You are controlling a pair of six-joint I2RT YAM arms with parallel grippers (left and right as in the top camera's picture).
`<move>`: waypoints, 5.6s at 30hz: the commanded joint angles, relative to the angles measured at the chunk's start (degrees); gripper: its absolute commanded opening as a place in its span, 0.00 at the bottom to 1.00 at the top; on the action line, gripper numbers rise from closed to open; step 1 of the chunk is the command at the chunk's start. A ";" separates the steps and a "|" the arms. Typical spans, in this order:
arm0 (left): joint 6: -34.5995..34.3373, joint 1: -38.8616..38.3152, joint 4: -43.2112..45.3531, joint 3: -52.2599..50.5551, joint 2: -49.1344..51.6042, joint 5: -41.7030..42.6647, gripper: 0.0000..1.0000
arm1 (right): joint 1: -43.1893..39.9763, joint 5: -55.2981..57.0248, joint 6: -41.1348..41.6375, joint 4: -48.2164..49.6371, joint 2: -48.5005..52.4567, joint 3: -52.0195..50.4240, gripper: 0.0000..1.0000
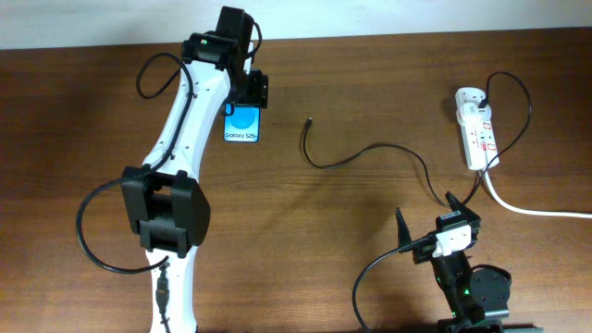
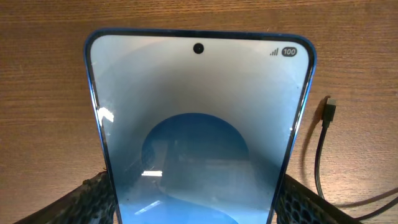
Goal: Plug charger to phone and switch on socket
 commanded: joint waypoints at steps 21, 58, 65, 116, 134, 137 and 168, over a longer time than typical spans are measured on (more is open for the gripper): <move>-7.19 0.57 -13.84 1.49 -7.76 10.23 0.55 | -0.22 0.07 -0.15 -0.28 -0.39 -0.31 0.98; -52.09 18.88 -18.64 1.49 -7.76 21.44 0.00 | 12.17 -15.26 51.52 -26.51 116.65 92.32 0.55; -51.91 18.75 -19.30 1.49 -7.76 21.42 0.00 | 16.79 -7.10 54.21 -23.78 124.65 92.28 0.42; -50.66 14.86 -22.03 1.46 -7.76 44.33 0.04 | 34.36 -7.93 59.91 -17.35 106.07 93.02 0.04; -13.11 15.89 -12.22 1.49 -7.76 48.65 0.99 | 18.82 -19.69 54.66 -25.83 100.65 93.04 0.04; 0.26 15.89 -8.83 1.49 -7.76 60.41 1.00 | 11.58 -24.37 48.57 -32.00 91.91 93.04 0.04; -19.87 7.21 19.06 -8.09 -6.67 65.26 0.99 | 21.99 3.28 105.94 37.16 89.24 55.01 0.04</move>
